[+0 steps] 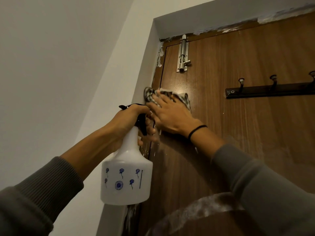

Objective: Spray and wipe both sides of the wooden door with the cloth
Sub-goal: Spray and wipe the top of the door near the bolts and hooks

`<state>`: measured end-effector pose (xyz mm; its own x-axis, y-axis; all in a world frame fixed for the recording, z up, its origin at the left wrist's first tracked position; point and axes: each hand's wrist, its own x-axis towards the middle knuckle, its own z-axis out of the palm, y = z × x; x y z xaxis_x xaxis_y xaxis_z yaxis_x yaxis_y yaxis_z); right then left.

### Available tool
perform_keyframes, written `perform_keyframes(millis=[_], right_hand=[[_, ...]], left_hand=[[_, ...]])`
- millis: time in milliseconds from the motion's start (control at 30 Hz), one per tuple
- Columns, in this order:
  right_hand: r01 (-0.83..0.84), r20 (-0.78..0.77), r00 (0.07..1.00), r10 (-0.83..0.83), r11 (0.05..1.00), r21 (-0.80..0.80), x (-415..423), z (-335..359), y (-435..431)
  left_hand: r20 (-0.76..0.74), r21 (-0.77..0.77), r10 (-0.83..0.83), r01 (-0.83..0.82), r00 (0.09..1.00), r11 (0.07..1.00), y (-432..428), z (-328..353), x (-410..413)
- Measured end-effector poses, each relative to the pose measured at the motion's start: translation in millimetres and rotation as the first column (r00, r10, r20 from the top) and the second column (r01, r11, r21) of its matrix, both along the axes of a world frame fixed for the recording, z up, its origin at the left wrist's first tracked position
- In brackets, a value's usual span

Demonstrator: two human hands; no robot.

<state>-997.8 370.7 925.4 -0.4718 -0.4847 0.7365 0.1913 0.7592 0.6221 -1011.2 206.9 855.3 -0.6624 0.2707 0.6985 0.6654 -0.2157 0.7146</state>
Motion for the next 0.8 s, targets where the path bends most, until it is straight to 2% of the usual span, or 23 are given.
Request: perform_keyframes(millis=[200,467,533,633,800], right_hand=[[0.015,0.049,0.999,-0.017,1.0,0.027,1.3,-46.8,1.1],[-0.189,0.132,0.974,0.186,0.982,0.011,-2.1,-87.8,12.1],[-0.176,0.179,0.969,0.171,0.984,0.012,-0.1,-95.8,14.3],[-0.105,0.253,0.964,0.078,0.99,0.094,4.9,-102.7,21.6],[-0.106,0.343,0.939,0.029,0.973,0.206,19.2,-119.4,31.6]], left_hand=[[-0.016,0.004,0.026,-0.026,1.0,1.0,0.4,-5.4,6.2],[0.007,0.056,0.086,-0.087,0.996,0.995,1.4,-9.0,13.5],[0.003,0.044,0.057,-0.057,0.998,0.997,0.6,-7.9,13.6],[-0.007,0.021,0.023,-0.023,1.0,1.0,-0.2,-6.4,11.2],[0.009,0.01,-0.025,0.025,1.0,1.0,-2.7,-6.1,12.3]])
